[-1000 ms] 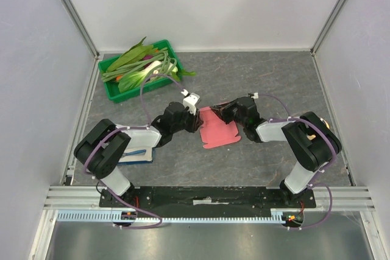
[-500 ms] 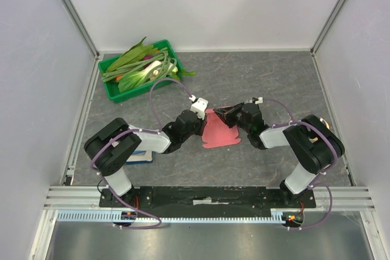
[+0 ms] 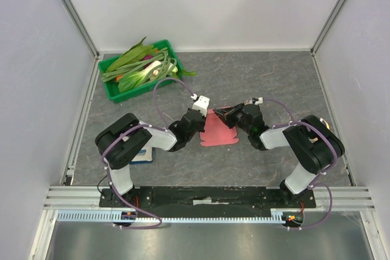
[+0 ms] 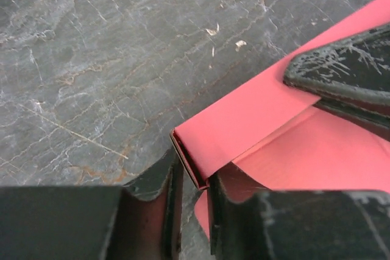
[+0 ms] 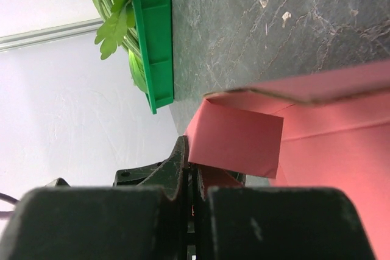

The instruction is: Fold the paper box

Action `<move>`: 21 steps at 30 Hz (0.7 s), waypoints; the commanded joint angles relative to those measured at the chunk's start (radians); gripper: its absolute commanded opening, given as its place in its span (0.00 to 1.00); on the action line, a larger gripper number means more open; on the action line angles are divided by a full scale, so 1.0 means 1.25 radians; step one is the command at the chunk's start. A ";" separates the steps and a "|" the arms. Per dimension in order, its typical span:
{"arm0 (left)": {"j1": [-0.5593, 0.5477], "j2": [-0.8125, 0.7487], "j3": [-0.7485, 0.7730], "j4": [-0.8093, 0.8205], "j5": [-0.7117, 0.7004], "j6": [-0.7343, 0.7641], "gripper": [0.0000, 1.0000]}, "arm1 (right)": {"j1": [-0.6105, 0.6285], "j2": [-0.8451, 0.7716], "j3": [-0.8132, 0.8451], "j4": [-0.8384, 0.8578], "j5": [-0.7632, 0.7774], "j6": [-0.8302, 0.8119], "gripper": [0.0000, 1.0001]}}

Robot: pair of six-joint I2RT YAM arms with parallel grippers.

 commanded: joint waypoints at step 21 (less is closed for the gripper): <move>-0.034 -0.033 -0.018 -0.024 -0.141 -0.139 0.34 | 0.058 -0.019 -0.056 -0.020 0.038 0.011 0.00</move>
